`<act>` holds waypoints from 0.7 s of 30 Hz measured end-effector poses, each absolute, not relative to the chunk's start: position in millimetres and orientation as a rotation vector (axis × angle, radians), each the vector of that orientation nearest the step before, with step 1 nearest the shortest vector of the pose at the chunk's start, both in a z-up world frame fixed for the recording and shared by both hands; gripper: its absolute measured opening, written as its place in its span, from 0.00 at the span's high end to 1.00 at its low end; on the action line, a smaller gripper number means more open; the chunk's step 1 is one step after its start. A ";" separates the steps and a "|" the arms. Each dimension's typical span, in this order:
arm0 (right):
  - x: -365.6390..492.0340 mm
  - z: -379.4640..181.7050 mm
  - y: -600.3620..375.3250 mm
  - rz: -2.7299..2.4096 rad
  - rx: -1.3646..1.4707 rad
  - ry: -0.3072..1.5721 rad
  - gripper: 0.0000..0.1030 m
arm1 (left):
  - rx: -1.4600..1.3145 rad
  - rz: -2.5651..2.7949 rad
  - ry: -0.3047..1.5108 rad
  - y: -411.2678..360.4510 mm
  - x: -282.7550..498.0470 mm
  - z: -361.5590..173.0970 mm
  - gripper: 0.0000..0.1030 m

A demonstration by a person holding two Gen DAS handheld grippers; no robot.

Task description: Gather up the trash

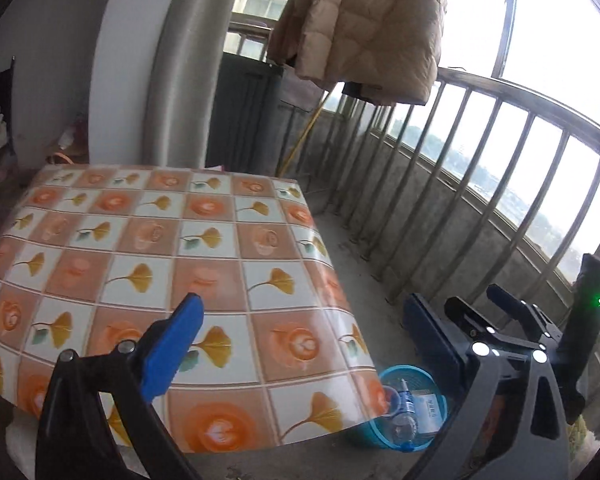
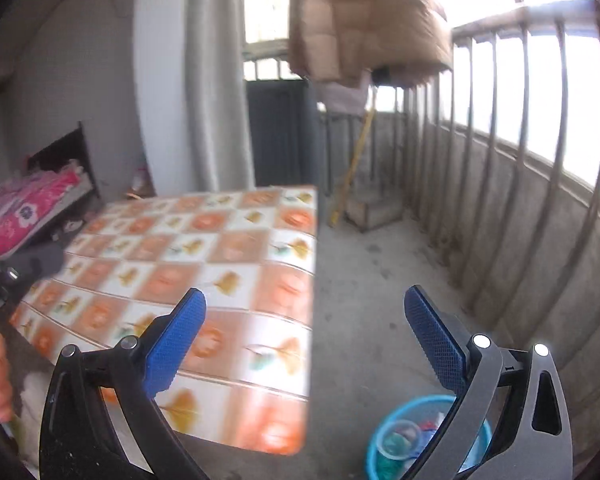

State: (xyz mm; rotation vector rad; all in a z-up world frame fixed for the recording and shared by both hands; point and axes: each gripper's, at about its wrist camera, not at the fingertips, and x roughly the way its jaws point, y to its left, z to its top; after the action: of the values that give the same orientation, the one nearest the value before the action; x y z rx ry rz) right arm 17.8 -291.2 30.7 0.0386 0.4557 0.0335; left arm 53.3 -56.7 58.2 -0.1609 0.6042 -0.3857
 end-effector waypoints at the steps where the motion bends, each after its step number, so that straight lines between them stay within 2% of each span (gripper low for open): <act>1: 14.1 33.9 -278.6 0.054 0.044 0.438 0.07 | -0.148 -0.338 0.607 -47.5 48.7 56.8 0.05; 10: 4.7 34.0 -195.6 0.067 -0.015 0.421 0.07 | -0.023 -0.002 0.609 8.9 23.2 32.3 0.05; 14: -4.8 22.8 -175.6 0.023 -0.030 0.467 0.07 | -0.029 0.043 0.619 25.4 14.0 26.7 0.05; 21: -13.1 -6.3 -170.1 -0.084 0.076 0.633 0.07 | 0.049 0.033 0.760 22.7 12.6 -3.3 0.05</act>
State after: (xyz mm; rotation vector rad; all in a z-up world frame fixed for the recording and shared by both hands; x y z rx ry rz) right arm -13.1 -170.1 -6.3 0.0761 0.6332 -0.0837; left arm 12.6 22.7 -3.3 0.0488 0.7603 0.0328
